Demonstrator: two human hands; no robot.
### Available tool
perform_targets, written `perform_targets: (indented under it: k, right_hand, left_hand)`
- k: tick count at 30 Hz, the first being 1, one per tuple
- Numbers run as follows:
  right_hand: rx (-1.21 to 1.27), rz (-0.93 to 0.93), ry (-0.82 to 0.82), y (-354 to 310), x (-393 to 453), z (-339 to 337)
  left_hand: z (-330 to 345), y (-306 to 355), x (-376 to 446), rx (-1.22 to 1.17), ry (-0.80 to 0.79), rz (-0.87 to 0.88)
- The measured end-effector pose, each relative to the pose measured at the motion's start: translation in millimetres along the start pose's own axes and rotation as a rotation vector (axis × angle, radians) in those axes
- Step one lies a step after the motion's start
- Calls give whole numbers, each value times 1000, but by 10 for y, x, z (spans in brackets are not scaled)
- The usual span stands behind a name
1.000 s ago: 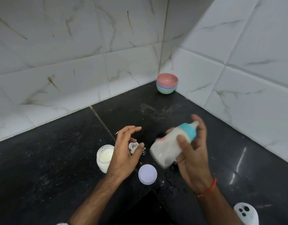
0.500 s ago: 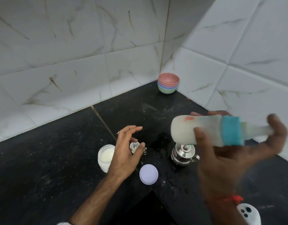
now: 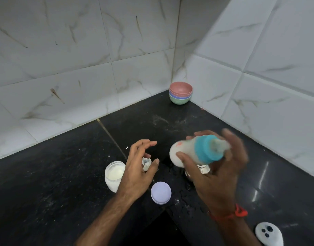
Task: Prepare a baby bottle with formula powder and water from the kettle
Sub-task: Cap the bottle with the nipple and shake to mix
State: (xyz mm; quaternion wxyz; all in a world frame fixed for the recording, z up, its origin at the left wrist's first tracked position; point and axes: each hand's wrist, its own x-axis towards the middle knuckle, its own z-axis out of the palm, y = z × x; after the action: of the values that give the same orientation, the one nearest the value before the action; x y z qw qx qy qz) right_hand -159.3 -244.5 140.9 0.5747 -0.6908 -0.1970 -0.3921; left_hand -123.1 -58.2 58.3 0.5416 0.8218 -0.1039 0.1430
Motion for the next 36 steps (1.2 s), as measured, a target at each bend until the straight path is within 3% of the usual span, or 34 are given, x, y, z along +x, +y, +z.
perform_targets:
  k: [2,6,10,14,17,19,22,27,31,33,36]
  right_hand:
    - [6,-13,47,-3,43,4]
    - [-134,125,-116,21,-42,92]
    - [19,-66,5,-38,33,40]
    - [-88,115,-141,87,-109,112]
    - [68,-22,-37,-26,-5,57]
    - [28,-77,4,-7,48,80]
    - [-77,89,-147,124,-71,138]
    - [39,-10,-81,68,-33,85]
    - [-128,156,-254,201,-126,91]
    - [87,279,-101,165,-95,85]
    - [632,702,285,127,54,93]
  left_hand:
    - [5,-7,12,-6,2,-21]
    - [14,14,7,-6,-14,-5]
    - [5,1,12,22,-7,4]
    - [10,15,-2,12,-12,17]
    - [13,30,1,14,0,28]
    - [13,18,15,6,12,1]
    - [10,27,1,16,-7,14]
    - [8,-2,4,29,4,-10]
    - [8,6,9,22,-12,7]
    - [7,2,14,21,-2,11]
    - [7,-21,33,13,23,-15]
